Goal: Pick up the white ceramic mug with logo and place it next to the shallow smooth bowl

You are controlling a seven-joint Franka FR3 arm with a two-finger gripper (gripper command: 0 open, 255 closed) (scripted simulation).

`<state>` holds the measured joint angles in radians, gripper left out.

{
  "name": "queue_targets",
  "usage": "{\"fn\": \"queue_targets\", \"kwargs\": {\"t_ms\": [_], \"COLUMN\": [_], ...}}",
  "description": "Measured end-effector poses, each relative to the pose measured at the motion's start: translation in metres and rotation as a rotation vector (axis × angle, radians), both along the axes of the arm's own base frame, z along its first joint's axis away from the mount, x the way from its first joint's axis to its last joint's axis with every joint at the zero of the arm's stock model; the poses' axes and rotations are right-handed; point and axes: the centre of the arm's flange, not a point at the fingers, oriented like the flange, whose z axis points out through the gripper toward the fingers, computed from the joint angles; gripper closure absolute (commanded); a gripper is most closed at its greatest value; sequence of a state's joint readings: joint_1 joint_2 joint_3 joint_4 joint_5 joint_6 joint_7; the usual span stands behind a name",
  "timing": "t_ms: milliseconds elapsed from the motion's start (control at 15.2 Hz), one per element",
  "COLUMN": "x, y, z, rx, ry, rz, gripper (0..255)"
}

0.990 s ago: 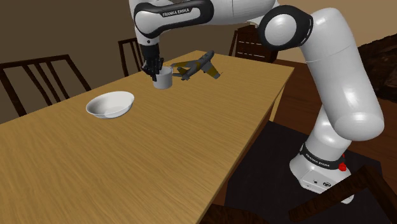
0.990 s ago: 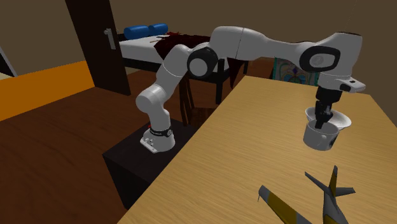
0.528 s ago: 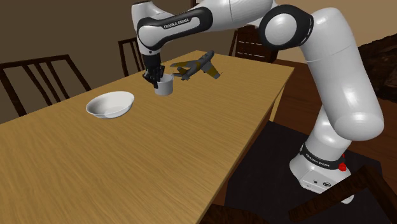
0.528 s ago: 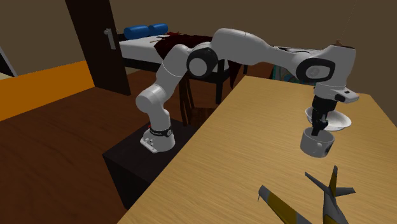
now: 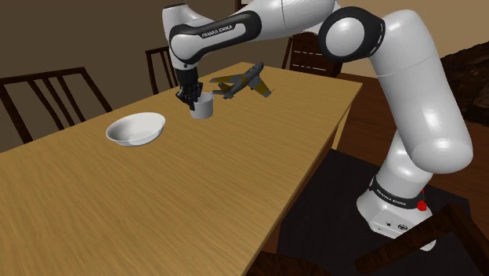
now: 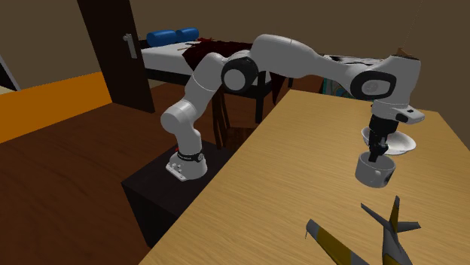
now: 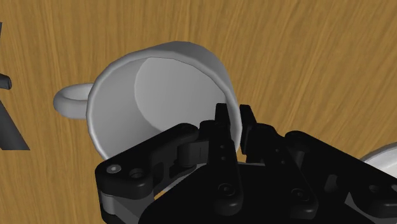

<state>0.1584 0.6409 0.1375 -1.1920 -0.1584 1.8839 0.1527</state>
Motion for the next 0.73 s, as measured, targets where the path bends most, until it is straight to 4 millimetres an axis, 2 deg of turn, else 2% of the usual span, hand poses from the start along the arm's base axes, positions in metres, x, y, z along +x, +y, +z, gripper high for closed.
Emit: {"fn": "queue_targets", "kwargs": {"t_ms": [396, 462, 726], "x": [0.000, 0.000, -0.003], "y": [0.000, 0.000, 0.002], "z": [0.000, 0.004, 0.044], "rx": [0.000, 0.000, 0.000], "ry": [0.000, 0.000, -0.002], "rz": [0.000, 0.000, 0.000], "gripper": [0, 0, 0]}}
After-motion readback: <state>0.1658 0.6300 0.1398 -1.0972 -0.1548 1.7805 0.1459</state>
